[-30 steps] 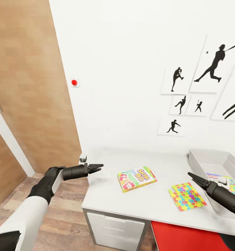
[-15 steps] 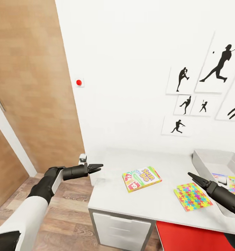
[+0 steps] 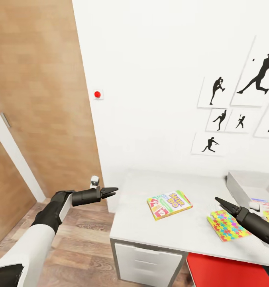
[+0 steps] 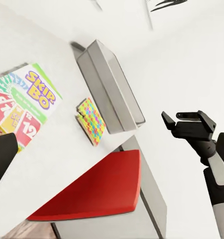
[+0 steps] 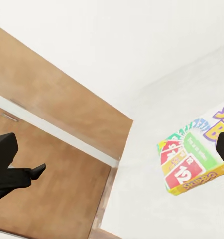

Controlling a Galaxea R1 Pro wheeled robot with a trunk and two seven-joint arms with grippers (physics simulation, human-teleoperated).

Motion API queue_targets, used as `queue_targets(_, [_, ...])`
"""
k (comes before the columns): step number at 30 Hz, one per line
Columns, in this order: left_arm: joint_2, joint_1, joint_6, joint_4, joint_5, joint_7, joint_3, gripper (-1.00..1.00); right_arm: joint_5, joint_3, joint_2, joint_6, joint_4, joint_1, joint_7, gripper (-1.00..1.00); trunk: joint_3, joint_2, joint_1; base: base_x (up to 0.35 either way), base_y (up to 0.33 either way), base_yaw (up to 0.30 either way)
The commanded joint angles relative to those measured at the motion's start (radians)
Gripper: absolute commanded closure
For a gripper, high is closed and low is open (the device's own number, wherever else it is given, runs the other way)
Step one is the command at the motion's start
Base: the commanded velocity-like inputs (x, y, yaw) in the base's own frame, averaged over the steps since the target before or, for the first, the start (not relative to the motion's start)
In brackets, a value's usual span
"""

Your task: Put all the toys in the child's room - the three board games (two on the bed and one on the table), the two jigsaw puzzles on the table, and the tennis ball on the table - inside the toy box on the table in the child's room.

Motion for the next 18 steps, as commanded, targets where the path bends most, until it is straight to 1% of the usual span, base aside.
queue_targets(1, [0.000, -0.001, 0.009, 0.000, 0.003, -0.002, 0.000, -1.00, 0.000, -0.001, 0.000, 0.005, 0.000, -0.001, 0.003, -1.00, -0.002, -0.002, 0.001, 0.000, 0.128, 0.000])
queue_targets(6, [0.001, -0.001, 0.009, 0.000, 0.003, -0.002, 0.000, -1.00, 0.000, -0.001, 0.000, 0.005, 0.000, -0.001, 0.003, -1.00, -0.002, -0.002, 0.001, 0.000, 0.065, 0.000])
queue_targets(10, [0.001, -0.001, 0.009, 0.000, 0.003, -0.002, 0.000, -1.00, 0.000, -0.001, 0.000, 0.005, 0.000, -0.001, 0.003, -1.00, -0.002, -0.002, 0.001, 0.002, 0.170, 0.000])
queue_targets(14, [0.000, -0.001, 0.009, 0.000, 0.003, -0.002, 0.000, -1.00, 0.000, -0.001, 0.000, 0.005, 0.000, -0.001, 0.002, -1.00, -0.002, -0.002, 0.001, 0.073, 0.166, 0.000])
queue_targets(18, [0.001, -0.001, 0.009, 0.000, 0.003, -0.002, 0.000, -1.00, 0.000, -0.001, 0.000, 0.005, 0.000, -0.001, 0.003, -1.00, -0.002, -0.002, 0.001, 0.051, 0.049, 0.000])
